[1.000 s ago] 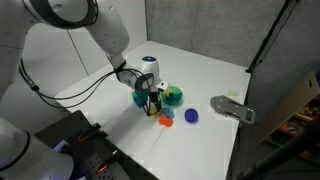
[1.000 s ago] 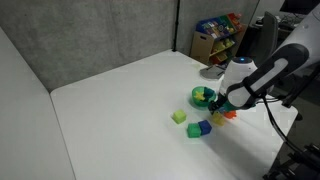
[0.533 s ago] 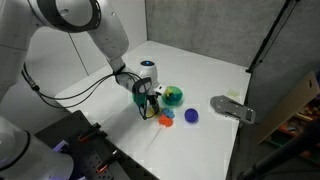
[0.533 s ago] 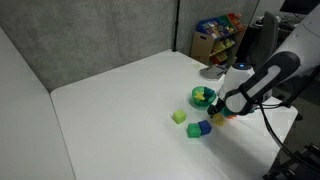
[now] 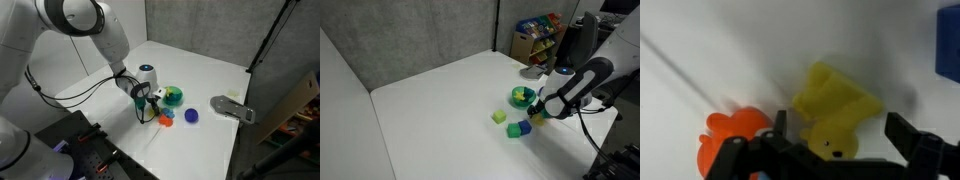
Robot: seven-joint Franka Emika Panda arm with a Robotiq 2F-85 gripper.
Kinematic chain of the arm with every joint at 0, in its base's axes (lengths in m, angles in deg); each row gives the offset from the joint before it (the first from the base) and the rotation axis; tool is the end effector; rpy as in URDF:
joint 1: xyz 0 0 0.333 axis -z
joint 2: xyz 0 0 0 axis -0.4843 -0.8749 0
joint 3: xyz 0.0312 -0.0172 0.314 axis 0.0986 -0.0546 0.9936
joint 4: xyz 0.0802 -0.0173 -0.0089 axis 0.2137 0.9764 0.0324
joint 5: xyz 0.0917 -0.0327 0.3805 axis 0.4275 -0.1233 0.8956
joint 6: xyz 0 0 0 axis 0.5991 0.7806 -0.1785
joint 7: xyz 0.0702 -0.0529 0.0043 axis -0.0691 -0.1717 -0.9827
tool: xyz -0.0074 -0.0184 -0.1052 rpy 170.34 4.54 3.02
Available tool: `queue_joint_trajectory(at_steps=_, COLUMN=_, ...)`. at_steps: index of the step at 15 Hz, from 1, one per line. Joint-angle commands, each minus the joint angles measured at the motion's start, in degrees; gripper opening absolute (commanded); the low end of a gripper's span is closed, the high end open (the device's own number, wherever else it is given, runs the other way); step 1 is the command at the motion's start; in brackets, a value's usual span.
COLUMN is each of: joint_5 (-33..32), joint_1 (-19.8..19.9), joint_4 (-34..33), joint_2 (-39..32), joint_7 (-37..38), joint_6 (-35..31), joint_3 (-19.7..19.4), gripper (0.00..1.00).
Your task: Put the yellow object inside the bowl
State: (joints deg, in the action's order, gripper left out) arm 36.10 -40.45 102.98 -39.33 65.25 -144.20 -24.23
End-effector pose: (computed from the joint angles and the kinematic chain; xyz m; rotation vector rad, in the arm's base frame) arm 0.5330 0.0196 0.0345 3.0067 -0.7045 0.1114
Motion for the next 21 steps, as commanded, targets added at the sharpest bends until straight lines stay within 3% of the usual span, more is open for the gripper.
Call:
queue_joint_trajectory(at_steps=1, joint_5=1.92, joint_1=-0.14, joint_4=0.27, joint_2=-0.83, joint_7=-0.43, joint_6=-2.16, joint_3=0.16, gripper=0.73)
queue_joint_trajectory(at_steps=6, joint_5=2.36, joint_1=1.35, joint_4=1.96, joint_2=1.65, joint_7=-2.11, joint_6=-1.83, joint_3=1.65, gripper=0.34)
queue_joint_trajectory(at_steps=11, joint_5=2.24, joint_1=2.46, joint_4=3.74, joint_2=6.14, joint_7=-3.06, joint_6=-0.10, joint_3=2.44, gripper=0.26)
queue_joint_trajectory(at_steps=21, joint_5=2.07, joint_1=5.81, joint_4=2.84, joint_2=14.80, joint_7=-3.74, joint_6=7.11, joint_3=2.94, gripper=0.26)
